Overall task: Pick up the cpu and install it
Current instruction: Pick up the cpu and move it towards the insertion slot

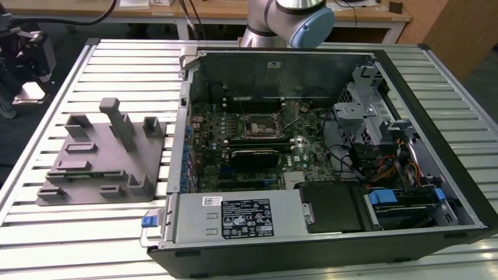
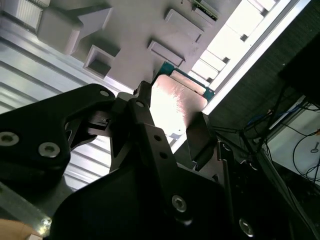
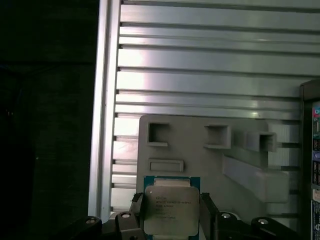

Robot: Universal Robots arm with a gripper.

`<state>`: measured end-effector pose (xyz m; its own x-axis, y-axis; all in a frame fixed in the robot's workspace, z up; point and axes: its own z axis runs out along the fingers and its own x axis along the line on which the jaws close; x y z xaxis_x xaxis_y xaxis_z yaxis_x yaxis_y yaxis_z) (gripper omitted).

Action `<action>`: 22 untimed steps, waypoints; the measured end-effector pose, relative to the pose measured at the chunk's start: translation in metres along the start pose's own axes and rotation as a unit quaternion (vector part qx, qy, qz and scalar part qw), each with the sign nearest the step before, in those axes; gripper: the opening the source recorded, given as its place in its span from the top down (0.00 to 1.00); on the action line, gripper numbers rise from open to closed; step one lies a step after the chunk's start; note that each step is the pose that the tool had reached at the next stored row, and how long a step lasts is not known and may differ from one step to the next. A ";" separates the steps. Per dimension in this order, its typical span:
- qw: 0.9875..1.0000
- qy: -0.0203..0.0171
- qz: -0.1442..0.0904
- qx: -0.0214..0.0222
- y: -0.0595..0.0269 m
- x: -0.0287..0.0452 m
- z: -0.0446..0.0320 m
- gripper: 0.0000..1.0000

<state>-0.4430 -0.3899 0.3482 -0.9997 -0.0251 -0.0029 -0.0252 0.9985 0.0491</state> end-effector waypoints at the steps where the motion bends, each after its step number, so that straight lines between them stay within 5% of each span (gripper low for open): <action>1: 1.000 0.000 0.000 0.000 0.0005 0.0000 -0.0014 0.47; 22: 1.000 0.000 0.000 0.000 0.0095 -0.0004 -0.0317 0.47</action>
<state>-0.4429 -0.3819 0.3804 -0.9997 -0.0243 -0.0030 -0.0244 0.9985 0.0491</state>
